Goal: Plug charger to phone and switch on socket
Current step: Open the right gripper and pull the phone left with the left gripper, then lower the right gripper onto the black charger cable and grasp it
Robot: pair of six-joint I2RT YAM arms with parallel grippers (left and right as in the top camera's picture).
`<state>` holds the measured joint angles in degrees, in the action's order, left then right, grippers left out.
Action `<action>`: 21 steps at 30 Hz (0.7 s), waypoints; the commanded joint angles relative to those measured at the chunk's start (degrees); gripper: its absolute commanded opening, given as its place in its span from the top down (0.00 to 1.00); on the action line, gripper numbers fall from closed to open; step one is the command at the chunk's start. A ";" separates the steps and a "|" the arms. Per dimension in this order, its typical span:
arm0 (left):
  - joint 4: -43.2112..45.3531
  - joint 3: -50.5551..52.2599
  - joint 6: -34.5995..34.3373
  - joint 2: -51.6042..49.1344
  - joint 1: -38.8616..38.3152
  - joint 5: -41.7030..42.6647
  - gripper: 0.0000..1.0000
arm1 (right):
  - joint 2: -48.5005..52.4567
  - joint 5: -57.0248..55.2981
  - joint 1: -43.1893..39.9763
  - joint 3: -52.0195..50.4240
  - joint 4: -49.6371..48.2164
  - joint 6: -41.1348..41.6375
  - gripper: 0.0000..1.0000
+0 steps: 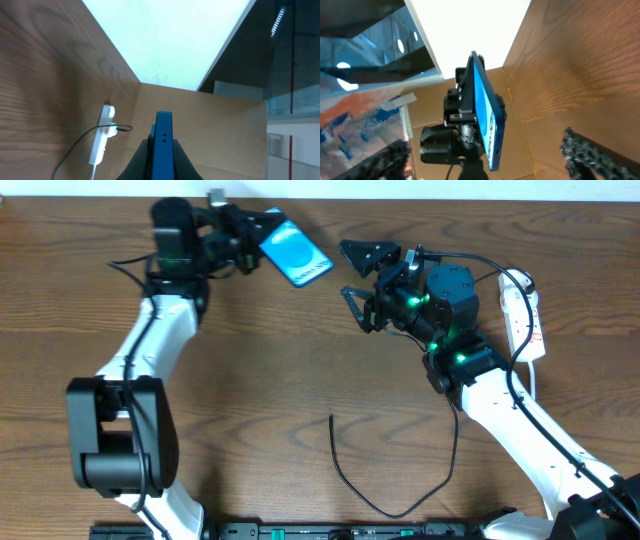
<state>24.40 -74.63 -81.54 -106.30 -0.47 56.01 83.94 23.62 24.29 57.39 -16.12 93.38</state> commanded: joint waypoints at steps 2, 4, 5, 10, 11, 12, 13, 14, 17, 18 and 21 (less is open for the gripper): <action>0.57 -0.61 7.04 1.73 4.94 13.51 0.93 | -0.46 0.33 0.13 0.98 0.81 -11.26 0.11; 0.57 -0.61 10.45 1.73 6.73 18.34 0.92 | -0.46 0.31 0.15 0.98 2.16 -15.47 0.14; 0.57 -0.61 12.09 1.73 7.43 20.44 0.93 | -0.46 0.33 0.15 0.98 2.89 -16.87 0.15; 0.57 -0.61 17.81 1.73 9.77 27.19 0.93 | -0.46 0.26 0.20 0.98 9.49 -23.96 0.17; 0.57 -0.61 18.93 1.73 10.16 28.02 0.93 | -0.44 0.24 0.20 0.98 11.34 -25.68 0.17; 0.57 -0.61 19.74 1.73 10.49 28.65 0.93 | -0.44 0.07 0.20 0.98 13.51 -27.80 0.15; 0.57 -0.61 20.48 1.73 10.75 29.11 0.92 | -0.44 -0.24 0.20 0.98 15.65 -29.79 0.14; 0.57 -0.61 21.09 1.73 10.99 29.55 0.93 | -0.44 -0.83 0.20 0.98 18.01 -31.69 0.13; 0.57 -0.61 23.37 1.73 11.45 30.86 0.93 | -0.44 -3.37 0.20 0.98 27.45 -37.79 0.10; 0.57 -0.61 23.87 1.73 11.52 31.23 0.93 | -0.44 -4.44 0.20 0.98 30.99 -39.47 0.09; 0.57 -0.61 24.94 1.73 11.50 32.11 0.93 | -0.44 -6.69 0.20 0.98 38.88 -42.45 0.04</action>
<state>24.47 -74.63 -59.88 -106.30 10.81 84.25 83.94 20.67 24.29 57.82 18.44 58.74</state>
